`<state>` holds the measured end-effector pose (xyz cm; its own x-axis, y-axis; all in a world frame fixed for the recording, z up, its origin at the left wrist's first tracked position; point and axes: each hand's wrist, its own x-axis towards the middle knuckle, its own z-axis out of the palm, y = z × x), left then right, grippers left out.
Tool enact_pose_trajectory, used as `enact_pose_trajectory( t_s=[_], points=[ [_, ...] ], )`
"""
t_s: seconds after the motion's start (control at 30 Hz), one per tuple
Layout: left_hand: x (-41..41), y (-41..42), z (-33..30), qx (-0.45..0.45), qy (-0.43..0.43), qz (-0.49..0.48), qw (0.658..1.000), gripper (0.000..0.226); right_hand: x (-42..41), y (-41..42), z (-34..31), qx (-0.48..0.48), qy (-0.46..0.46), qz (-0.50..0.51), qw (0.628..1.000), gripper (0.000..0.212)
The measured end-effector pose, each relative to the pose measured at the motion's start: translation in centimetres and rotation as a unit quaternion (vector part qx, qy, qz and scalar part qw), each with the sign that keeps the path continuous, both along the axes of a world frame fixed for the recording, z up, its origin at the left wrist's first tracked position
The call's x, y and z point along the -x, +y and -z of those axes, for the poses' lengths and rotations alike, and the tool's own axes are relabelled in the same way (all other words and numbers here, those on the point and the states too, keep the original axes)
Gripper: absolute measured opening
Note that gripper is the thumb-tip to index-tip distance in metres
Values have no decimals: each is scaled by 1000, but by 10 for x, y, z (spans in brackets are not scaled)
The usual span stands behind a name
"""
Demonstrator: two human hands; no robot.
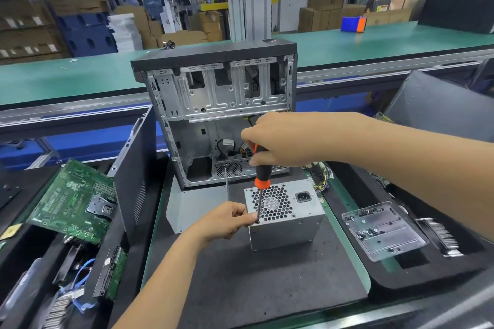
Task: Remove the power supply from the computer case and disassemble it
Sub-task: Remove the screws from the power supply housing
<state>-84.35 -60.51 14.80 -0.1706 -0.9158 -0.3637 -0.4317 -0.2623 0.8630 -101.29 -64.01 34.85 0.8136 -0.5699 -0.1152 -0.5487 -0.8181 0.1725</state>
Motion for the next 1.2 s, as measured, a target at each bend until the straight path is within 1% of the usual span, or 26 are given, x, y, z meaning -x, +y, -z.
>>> enact_pose_trajectory(
  t_s=[0.1, 0.3, 0.43, 0.5, 0.57, 0.6, 0.63, 0.7, 0.77, 0.8, 0.87, 0.93, 1.0, 1.03, 1.1, 1.2],
  points=[
    [-1, 0, -1, 7, 2, 2, 1000, 31, -5, 3, 2, -4, -10, -22, 1000, 28],
    [-1, 0, -1, 13, -6, 9, 1000, 31, -13, 8, -4, -56, 14, -52, 997, 15],
    [-4, -1, 1, 23, -10, 1, 1000, 34, -11, 7, -10, -88, 32, -52, 994, 9],
    [-5, 0, 1, 35, -17, 15, 999, 36, -8, 7, -13, -115, 37, -59, 991, 14],
    [-5, 2, 0, 45, -20, 53, 997, 31, -5, 8, -14, -137, 41, -73, 987, 20],
    [-4, 3, -1, 47, -13, 67, 997, 33, -5, 9, -14, -139, 40, -81, 986, 21],
    [-4, 4, -1, 48, -8, 72, 996, 34, -4, 10, -14, -137, 36, -88, 986, 22],
    [-3, 3, -1, 67, -21, 51, 996, 22, -5, 10, -13, -128, 27, -96, 987, 26],
    [-3, -1, 1, 87, -50, 11, 995, 37, -7, 11, -12, -119, 20, -111, 986, 29],
    [-2, -3, 2, 98, -62, -3, 993, 42, -9, 11, -12, -120, 20, -118, 985, 29],
    [-3, -6, 3, 108, -66, -13, 992, 43, -12, 10, -10, -127, 29, -123, 984, 28],
    [-4, -8, 4, 109, -67, -16, 992, 42, -12, 8, -9, -116, 23, -100, 988, 34],
    [-4, -9, 6, 111, -77, -22, 991, 40, -10, 6, -7, -108, -4, -40, 993, 39],
    [-4, -9, 6, 109, -78, -26, 991, 39, -10, 5, -5, -104, -20, -1, 994, 47],
    [-3, -8, 8, 104, -73, -32, 991, 37, -11, 5, -3, -62, -23, 49, 997, 57],
    [-2, -8, 8, 81, -40, -35, 995, 37, -18, 10, 1, 42, 11, 45, 998, 53]
  ],
)
